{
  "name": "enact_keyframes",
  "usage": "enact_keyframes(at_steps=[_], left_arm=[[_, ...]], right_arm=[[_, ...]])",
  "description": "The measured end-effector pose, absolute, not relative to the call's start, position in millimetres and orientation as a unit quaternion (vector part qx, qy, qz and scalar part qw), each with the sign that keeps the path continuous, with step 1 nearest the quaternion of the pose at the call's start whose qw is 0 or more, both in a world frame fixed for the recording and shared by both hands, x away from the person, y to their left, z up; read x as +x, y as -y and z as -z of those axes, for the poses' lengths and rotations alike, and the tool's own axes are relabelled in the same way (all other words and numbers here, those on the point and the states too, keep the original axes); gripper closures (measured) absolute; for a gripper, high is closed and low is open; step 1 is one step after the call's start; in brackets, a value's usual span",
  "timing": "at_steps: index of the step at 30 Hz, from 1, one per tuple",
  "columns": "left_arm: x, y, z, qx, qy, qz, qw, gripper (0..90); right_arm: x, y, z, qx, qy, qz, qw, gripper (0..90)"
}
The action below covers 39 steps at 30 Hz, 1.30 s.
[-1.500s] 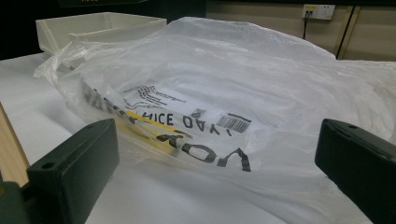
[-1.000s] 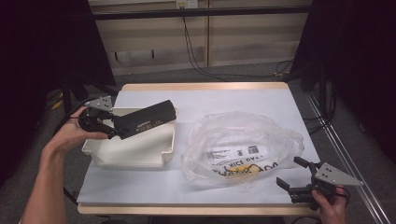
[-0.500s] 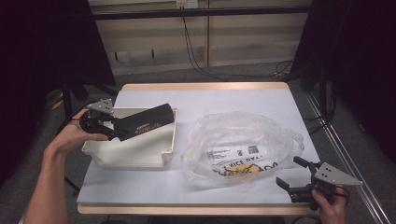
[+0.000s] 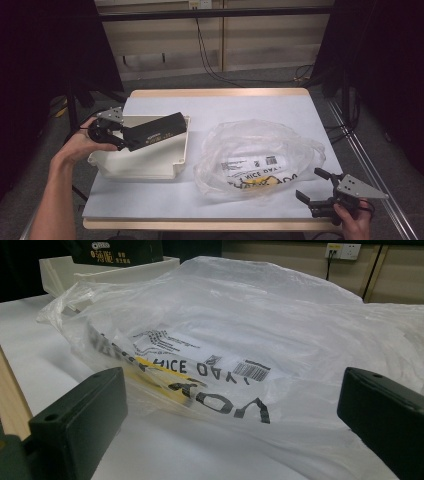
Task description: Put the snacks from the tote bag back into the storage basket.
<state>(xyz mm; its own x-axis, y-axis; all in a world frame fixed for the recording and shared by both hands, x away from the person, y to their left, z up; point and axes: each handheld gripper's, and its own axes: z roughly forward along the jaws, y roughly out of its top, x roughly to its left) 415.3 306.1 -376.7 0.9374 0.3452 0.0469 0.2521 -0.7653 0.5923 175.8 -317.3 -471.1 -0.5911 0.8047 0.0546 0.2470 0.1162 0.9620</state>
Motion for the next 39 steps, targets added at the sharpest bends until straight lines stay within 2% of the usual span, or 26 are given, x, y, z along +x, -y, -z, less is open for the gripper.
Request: enact_keyframes(at_steps=[39], left_arm=[[435,-295,408,0.959,-0.141,-0.047,0.241,43.3]], right_arm=[[178,317,473,0.372,-0.707,-0.545,0.253,0.0]])
